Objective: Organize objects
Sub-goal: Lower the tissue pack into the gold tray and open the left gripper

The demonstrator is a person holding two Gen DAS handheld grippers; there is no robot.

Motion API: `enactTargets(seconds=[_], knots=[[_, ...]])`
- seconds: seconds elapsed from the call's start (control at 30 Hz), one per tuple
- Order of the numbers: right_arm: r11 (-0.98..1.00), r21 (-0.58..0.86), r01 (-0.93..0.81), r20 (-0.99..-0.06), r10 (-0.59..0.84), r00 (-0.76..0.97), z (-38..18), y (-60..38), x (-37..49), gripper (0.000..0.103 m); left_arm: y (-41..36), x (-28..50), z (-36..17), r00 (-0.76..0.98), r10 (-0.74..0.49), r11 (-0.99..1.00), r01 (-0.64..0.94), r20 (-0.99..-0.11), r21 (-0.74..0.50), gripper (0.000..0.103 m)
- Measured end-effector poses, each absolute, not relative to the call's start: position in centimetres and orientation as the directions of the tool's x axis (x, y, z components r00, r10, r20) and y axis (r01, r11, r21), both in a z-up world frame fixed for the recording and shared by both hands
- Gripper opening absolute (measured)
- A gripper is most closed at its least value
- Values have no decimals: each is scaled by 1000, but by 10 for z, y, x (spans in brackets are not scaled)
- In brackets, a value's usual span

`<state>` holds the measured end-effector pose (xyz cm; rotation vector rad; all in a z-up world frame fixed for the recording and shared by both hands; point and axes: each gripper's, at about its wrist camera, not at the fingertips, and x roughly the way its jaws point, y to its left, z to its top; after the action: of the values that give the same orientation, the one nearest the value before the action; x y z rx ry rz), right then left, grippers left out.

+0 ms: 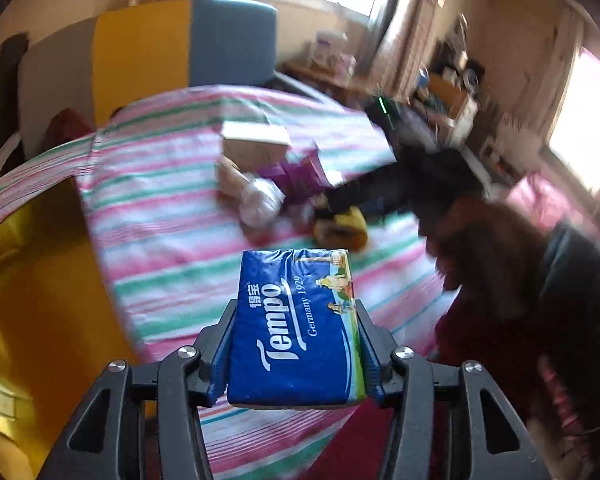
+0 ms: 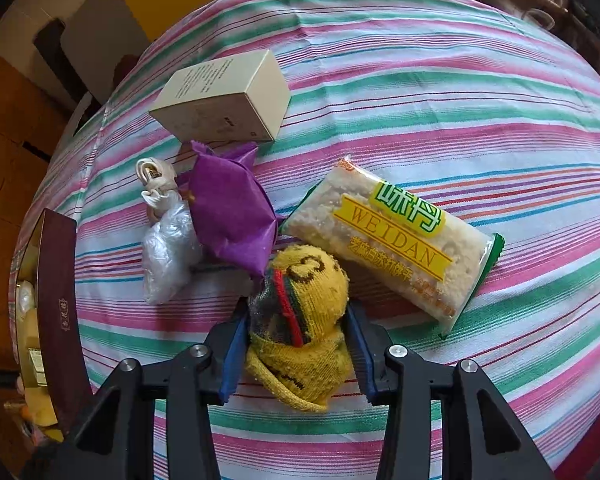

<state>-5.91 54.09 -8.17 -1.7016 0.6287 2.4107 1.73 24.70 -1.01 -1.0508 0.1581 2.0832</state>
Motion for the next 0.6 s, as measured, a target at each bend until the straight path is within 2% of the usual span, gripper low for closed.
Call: enactTargets(seconds=[0.1,0.23,0.4,0.6], knots=[[-912,248,-327,-925,-124,-358,-80,540,-58,45,209,-16,6,-383,581,-748,-599,-718,-286,52],[-919,234,-319,-927,-112,-357,-79,540,-57,46,147,-75,2,-416,497,-851,-406,-762,-333,52],[-923,223,-313,-928,-103,-357,-77,540,-58,47,74,-148,-24,-440,365,-931,-170,-820,-323,52],[-927,213,-308,-930,-96,-355,-78,537,-59,47,38,-198,-62,-413,270,-956,-9,-870,-293,52]])
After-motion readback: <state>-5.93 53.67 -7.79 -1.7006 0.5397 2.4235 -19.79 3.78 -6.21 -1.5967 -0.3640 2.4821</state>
